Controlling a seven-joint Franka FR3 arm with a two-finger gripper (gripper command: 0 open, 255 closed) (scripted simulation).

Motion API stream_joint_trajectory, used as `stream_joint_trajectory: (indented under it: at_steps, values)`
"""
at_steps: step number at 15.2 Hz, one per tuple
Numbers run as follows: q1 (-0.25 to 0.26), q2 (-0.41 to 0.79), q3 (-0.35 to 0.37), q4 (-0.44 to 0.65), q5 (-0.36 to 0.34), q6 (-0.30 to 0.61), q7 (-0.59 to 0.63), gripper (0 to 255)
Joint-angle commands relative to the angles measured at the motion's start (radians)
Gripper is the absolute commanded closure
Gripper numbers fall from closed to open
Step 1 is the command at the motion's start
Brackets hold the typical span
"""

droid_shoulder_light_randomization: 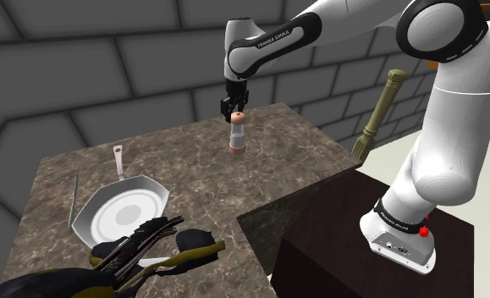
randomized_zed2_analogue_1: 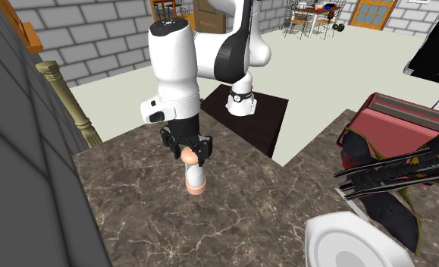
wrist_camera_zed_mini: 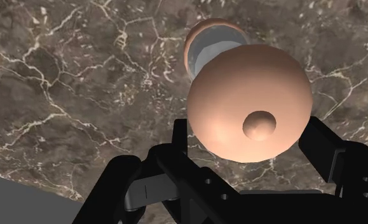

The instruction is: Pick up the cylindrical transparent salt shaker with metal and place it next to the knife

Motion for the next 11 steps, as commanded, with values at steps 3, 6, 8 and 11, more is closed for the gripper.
stream_joint_trajectory:
  at_steps: [3,6,8,11]
  values:
    - [0.0,0.001,0.0,0.0,0.0,-0.001,0.0,255]
    - [0.0,0.001,0.0,0.0,0.0,0.0,0.0,255]
    - [0.0,-0.009,0.0,0.014,-0.001,-0.024,0.001,255]
    - [0.0,-0.022,0.0,0.037,-0.001,-0.061,0.002,255]
